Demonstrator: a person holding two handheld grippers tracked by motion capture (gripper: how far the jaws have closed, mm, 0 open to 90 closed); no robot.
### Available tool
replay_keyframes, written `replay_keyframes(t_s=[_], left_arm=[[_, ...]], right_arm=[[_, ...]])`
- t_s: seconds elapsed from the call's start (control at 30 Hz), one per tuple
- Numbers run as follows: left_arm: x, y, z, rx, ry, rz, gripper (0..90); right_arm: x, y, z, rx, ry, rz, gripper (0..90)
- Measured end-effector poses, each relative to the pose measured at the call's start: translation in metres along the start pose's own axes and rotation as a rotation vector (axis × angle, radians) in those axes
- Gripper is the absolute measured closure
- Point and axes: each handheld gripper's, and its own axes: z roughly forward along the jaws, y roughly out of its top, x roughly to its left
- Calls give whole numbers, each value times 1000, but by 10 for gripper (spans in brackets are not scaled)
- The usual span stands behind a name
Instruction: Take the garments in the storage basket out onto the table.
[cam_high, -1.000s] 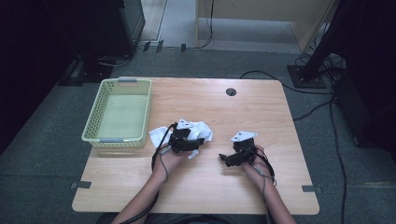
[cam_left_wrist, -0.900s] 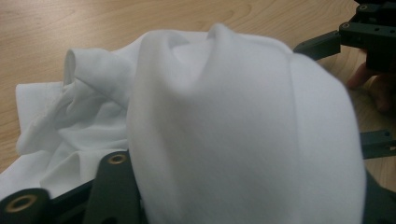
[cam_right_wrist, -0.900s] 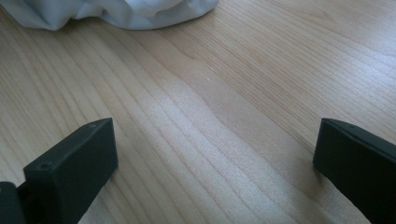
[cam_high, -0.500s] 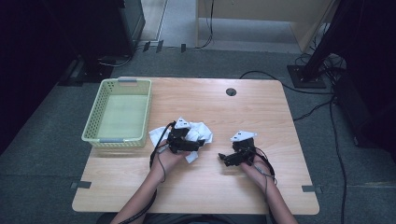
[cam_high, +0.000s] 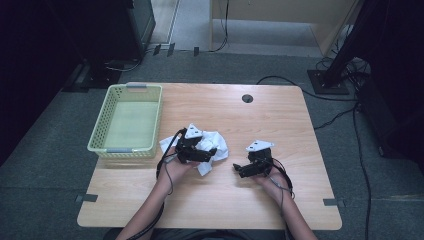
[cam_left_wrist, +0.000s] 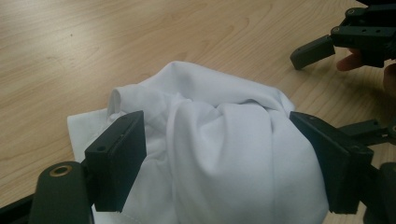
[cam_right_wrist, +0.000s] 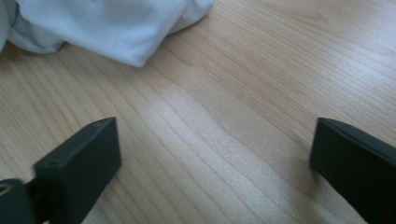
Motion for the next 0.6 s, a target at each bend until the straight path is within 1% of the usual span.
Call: replay_keyframes(t_s=[0.03,0.13,0.2,0.27,0.37,0.47,0.53,0.57,0.6], left_arm=[[0,0,-1,1,-3,3,215],[1,1,-3,0,-1,9,215],[1,1,-5,-4,2,5,215],[2,1,-7,-4,4,6,215],[3,2,-9,2,5,2,215],[4,3,-12,8,13,2,215],[4,4,-13,5,15,7,215],[4,4,-14,5,18,11,215],[3,5,-15,4,24,16,215]], right_arm=[[1,0,-1,-6,0,2,82],[2,1,-3,-12,-3,4,153],[3,2,-3,-11,-5,7,167],[4,3,-3,-12,-2,5,213],[5,4,-4,-23,4,5,224],[7,5,-4,-42,32,20,252],[9,6,-4,-50,40,6,266],[11,7,-4,-56,40,-2,296],[12,8,-5,-63,44,-8,308]])
